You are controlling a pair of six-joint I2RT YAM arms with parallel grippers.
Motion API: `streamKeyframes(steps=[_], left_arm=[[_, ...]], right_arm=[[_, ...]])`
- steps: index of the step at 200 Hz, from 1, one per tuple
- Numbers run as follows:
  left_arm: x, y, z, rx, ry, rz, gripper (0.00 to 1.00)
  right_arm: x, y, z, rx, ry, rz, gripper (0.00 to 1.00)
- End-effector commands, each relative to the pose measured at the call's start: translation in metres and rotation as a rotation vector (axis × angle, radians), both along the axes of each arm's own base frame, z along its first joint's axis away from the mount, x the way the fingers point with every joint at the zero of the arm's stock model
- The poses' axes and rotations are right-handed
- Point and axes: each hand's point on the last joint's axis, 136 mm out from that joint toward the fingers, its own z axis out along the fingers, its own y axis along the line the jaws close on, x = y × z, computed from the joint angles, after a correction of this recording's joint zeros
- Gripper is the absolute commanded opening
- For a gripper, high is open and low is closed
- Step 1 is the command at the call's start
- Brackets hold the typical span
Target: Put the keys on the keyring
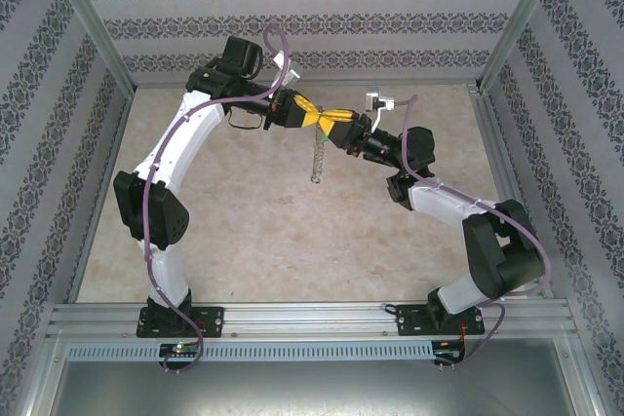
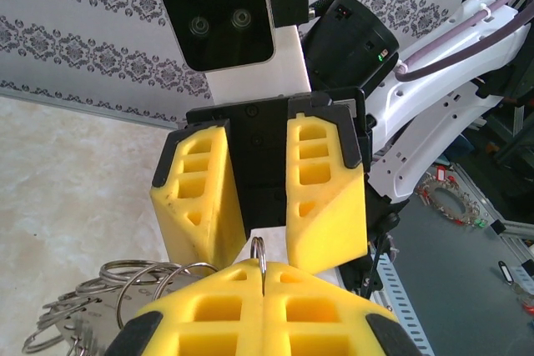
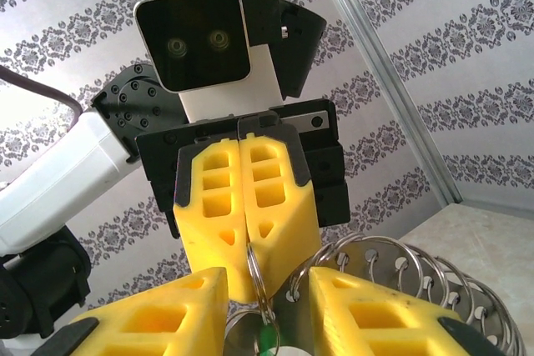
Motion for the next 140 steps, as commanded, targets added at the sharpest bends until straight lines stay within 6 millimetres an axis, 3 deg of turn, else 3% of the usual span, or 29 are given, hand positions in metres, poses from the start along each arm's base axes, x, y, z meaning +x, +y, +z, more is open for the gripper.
streamKeyframes(steps=[1,47,85,117,140], left_arm=[[-0.010,0.000,0.019,-0.042,-0.052,-0.025,0.00],[-0.011,0.000,0.019,-0.046,-0.046,-0.031,0.00],[-0.010,0.000,0.018,-0.034,-0.040,-0.021,0.00],[-0.005,0.008,0.021,-0.005,-0.058,0.030,0.22],[-0.003,0.018,0.029,-0.010,-0.076,0.060,0.27]], right_arm=[[-0.007,0.004,0.008,0.026,-0.046,0.018,0.27],[-0.006,0.006,0.013,0.021,-0.056,0.035,0.00],[-0.003,0.004,0.017,-0.005,-0.050,0.056,0.00],[-0.002,0.001,0.017,-0.108,-0.034,0.110,0.00],[-0.005,-0.004,0.017,-0.207,-0.036,0.118,0.00]])
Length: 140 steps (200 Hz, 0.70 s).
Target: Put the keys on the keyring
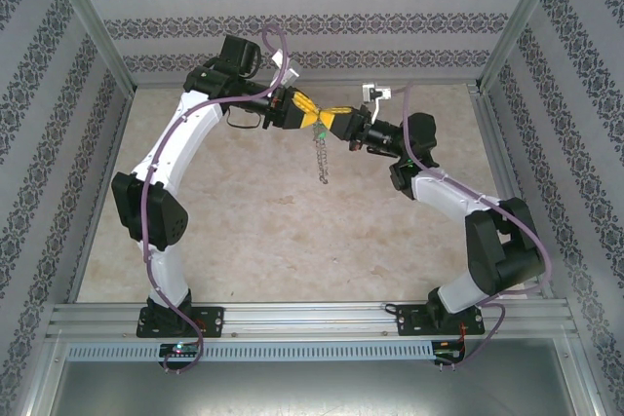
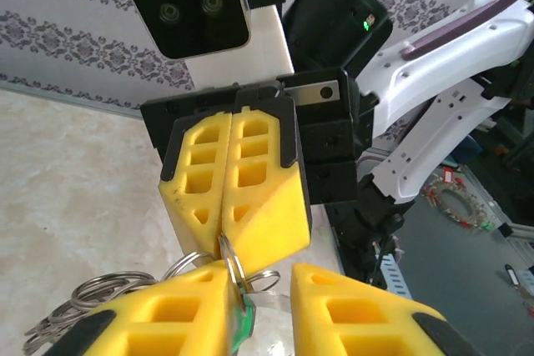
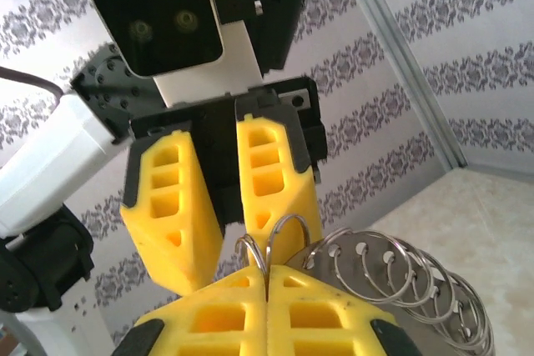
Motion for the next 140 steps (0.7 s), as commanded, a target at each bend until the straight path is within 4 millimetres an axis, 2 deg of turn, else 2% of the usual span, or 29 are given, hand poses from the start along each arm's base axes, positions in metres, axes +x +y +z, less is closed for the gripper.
streamKeyframes(steps=[1,35,91,140], left_arm=[[-0.007,0.013,0.027,-0.028,-0.073,0.024,0.28],[-0.009,0.021,0.037,-0.030,-0.099,0.046,0.34],[-0.016,0.024,0.047,-0.033,-0.108,0.041,0.40],[-0.020,0.023,0.046,-0.027,-0.095,0.027,0.43]], right_arm=[[-0.015,-0.004,0.018,-0.099,-0.081,0.048,0.00],[-0.015,-0.016,0.026,-0.194,-0.096,0.040,0.00],[-0.025,-0.015,0.029,-0.481,-0.190,0.021,0.00],[-0.036,-0.012,0.027,-0.700,-0.274,0.056,0.00]])
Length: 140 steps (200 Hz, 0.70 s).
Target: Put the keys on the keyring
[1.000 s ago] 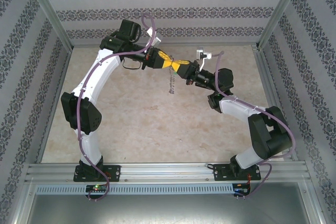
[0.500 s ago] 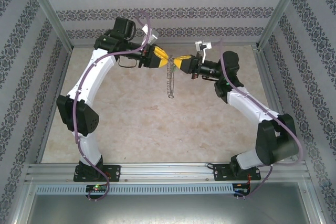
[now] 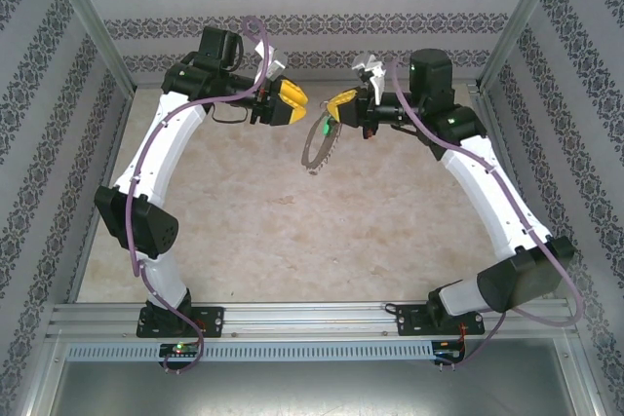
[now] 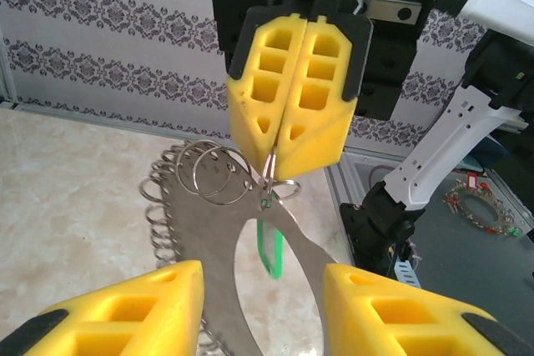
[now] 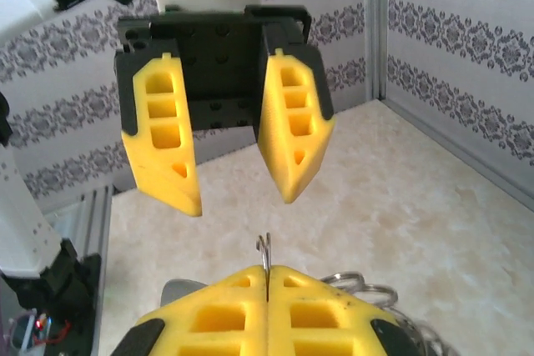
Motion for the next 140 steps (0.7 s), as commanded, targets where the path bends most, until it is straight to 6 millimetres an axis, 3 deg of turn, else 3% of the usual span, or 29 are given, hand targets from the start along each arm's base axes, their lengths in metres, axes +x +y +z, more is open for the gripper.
streamKeyframes(steps=[1,33,140], left_arm=[[-0.009,0.003,0.011,-0.016,-0.016,-0.022,0.43],[-0.011,0.001,0.005,-0.005,0.004,-0.039,0.43],[-0.018,-0.017,-0.023,0.043,0.063,-0.092,0.41]], right_arm=[[-0.013,-0.001,-0.023,-0.190,-0.017,0.037,0.00],[-0.014,0.005,-0.029,-0.286,-0.026,0.070,0.00],[-0.018,0.014,-0.024,-0.243,-0.021,0.148,0.00]])
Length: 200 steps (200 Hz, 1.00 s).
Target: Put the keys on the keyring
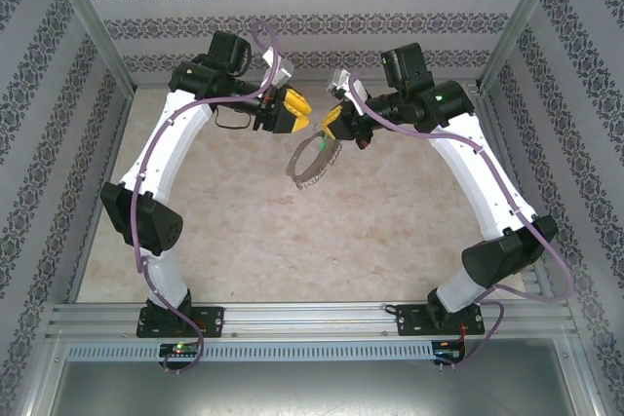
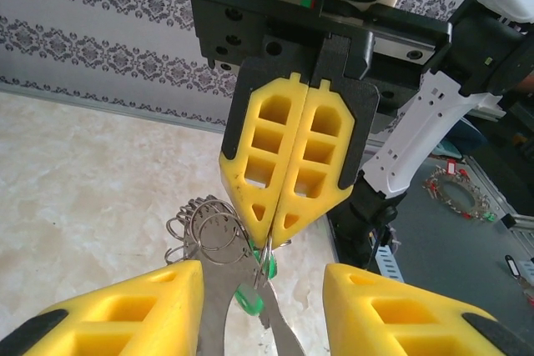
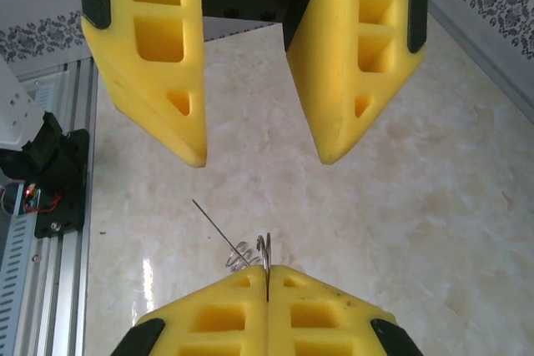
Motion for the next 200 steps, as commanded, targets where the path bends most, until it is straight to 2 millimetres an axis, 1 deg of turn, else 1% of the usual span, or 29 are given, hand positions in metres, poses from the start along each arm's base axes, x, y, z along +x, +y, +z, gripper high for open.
streamKeyframes(steps=[1,51,110,128,157,171,200], left_arm=[[-0.005,-0.007,-0.007,0.006,0.014,-0.037,0.42],[-0.008,-0.015,-0.014,0.014,0.030,-0.062,0.41],[-0.009,-0.022,-0.018,0.016,0.037,-0.076,0.32],[-0.009,-0.022,-0.018,0.017,0.034,-0.076,0.26],[-0.008,-0.024,-0.018,0.017,0.031,-0.076,0.10],[-0.008,-0.024,-0.018,0.016,0.028,-0.078,0.00],[-0.008,-0.026,-0.018,0.013,0.016,-0.081,0.00]], right_arm=[[-0.003,0.004,0.011,0.034,-0.023,0.046,0.00],[-0.001,0.006,0.013,0.048,-0.025,0.052,0.00],[0.000,0.006,0.014,0.054,-0.032,0.055,0.00],[0.000,0.006,0.014,0.053,-0.034,0.053,0.00],[0.000,0.006,0.014,0.057,-0.035,0.052,0.00],[0.001,0.006,0.014,0.059,-0.035,0.049,0.00],[0.003,0.006,0.017,0.074,-0.037,0.043,0.00]])
